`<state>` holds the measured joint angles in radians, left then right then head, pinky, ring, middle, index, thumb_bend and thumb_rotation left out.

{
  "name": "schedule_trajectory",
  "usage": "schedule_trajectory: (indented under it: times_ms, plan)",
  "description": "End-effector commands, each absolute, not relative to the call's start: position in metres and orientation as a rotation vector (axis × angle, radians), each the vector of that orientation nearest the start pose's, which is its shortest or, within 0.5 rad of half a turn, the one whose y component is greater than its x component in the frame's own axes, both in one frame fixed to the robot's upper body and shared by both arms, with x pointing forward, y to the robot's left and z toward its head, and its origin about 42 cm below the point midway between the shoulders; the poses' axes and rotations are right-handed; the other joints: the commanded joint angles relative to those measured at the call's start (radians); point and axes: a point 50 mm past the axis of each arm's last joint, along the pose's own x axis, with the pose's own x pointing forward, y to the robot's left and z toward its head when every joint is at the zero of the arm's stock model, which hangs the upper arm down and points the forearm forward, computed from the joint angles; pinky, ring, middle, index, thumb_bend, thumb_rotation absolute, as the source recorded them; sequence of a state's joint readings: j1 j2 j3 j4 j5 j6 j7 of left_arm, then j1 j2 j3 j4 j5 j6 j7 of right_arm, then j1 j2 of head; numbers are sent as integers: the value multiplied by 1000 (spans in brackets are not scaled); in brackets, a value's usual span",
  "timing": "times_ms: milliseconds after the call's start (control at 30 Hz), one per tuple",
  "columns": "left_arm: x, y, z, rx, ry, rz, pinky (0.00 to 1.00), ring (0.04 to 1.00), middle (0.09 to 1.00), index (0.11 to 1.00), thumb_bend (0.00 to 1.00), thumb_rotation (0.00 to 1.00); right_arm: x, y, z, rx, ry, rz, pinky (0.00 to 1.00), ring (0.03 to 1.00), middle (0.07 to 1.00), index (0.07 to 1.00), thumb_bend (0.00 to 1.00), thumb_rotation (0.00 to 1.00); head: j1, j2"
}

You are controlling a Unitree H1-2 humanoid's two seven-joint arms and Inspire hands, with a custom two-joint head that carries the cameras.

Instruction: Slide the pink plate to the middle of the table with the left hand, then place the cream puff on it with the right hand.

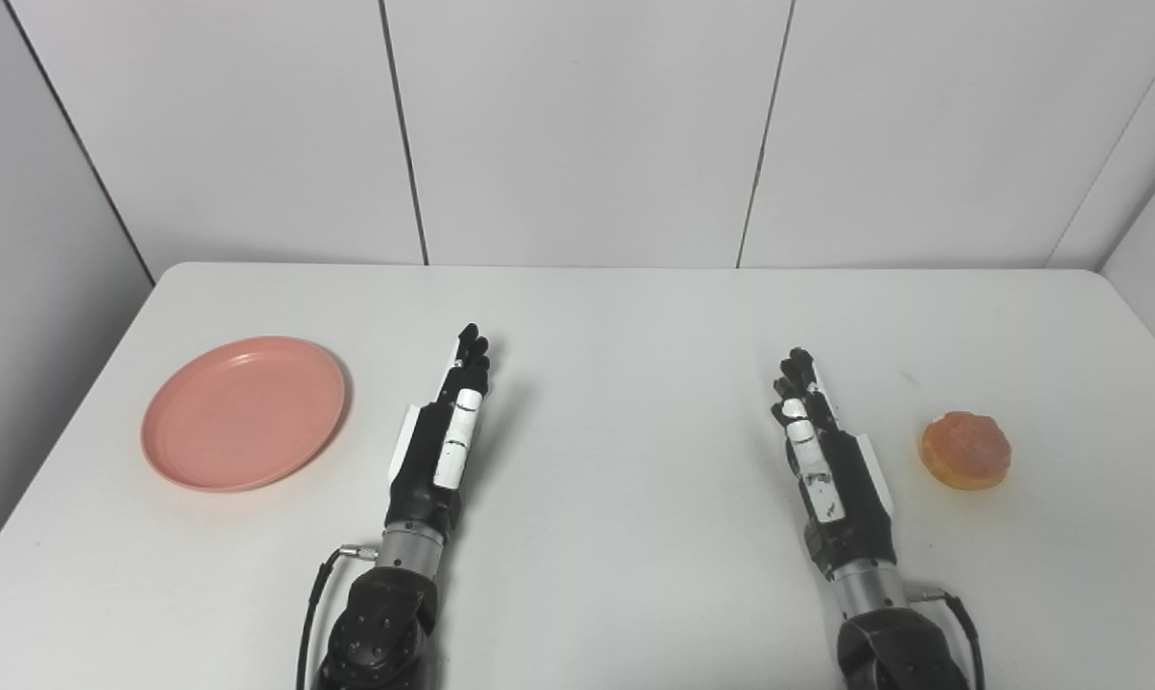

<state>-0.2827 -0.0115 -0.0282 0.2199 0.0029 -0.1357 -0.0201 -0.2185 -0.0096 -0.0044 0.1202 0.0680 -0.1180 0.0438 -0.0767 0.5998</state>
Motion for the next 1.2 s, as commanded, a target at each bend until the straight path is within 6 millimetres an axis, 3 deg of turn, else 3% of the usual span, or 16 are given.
schedule_trajectory:
  times_ms: [0, 100, 367, 567, 1167]
  plan:
    - [360, 179, 114, 11, -127, -114, 1000, 1000, 1000, 1000, 625, 1000, 343, -195, 121, 63, -150, 80, 1000, 1000, 1000, 1000, 598, 882, 1, -1]
    - [358, 179, 113, -2, -126, -120, 1000, 1000, 1000, 1000, 618, 1000, 343, -196, 122, 49, -162, 76, 1000, 1000, 1000, 1000, 554, 903, 1, -1]
    - [356, 176, 114, 4, -88, -126, 1000, 1000, 1000, 1000, 632, 1000, 344, -198, 121, 62, -160, 71, 1000, 1000, 1000, 1000, 629, 901, 2, 1]
    - [356, 176, 114, 0, -78, -129, 1000, 1000, 1000, 1000, 643, 1000, 344, -197, 122, 58, -168, 63, 1000, 1000, 1000, 1000, 567, 905, 4, -2]
    - [357, 177, 112, 16, -86, -135, 1000, 1000, 1000, 1000, 664, 1000, 345, -197, 121, 54, -167, 63, 1000, 1000, 1000, 1000, 590, 898, 1, -3]
